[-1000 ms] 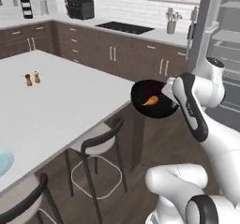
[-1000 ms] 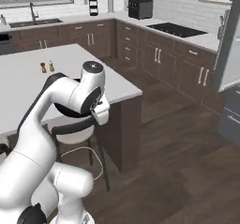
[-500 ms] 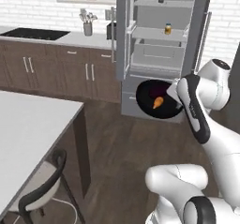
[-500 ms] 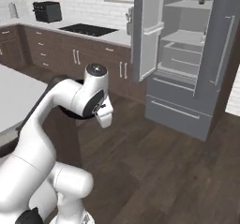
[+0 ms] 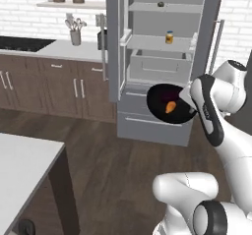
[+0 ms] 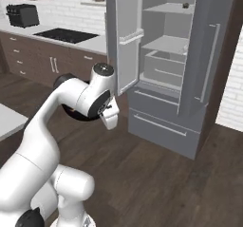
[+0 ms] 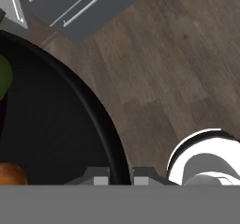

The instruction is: Pick the chicken drumstick and eggplant from their plates and place them in the bowl. Then put the bowl in the fridge.

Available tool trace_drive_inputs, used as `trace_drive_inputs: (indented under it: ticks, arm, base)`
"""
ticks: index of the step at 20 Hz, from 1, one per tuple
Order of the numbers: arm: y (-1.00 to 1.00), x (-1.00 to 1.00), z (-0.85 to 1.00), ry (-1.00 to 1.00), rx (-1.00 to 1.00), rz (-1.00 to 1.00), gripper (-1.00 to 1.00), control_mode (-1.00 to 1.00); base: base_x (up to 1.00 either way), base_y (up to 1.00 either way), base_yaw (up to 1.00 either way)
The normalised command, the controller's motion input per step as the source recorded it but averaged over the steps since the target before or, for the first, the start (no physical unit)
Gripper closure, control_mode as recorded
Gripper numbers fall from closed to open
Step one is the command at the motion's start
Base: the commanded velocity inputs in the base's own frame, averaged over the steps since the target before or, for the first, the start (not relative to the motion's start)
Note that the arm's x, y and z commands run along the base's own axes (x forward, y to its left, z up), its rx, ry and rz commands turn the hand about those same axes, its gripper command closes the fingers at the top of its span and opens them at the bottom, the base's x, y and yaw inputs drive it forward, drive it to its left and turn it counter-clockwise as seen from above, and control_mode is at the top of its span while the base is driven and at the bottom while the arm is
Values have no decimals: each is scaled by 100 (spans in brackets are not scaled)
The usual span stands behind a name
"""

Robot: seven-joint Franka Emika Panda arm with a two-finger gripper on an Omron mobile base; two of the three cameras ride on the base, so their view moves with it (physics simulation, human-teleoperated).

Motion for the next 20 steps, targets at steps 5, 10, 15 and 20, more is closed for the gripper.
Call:
trace_drive_inputs:
  ticks: [5, 10, 15, 20]
  arm:
    - [0, 0, 0, 0, 0, 0, 100, 100]
    - [0, 0, 0, 0, 0, 0, 100, 100]
    - [0, 0, 0, 0, 0, 0, 100, 100]
    - [0, 0, 0, 0, 0, 0, 100, 100]
  base:
    - [100, -11, -24]
    - [100, 9, -23]
    - [100, 39, -25]
    - [100, 64, -32]
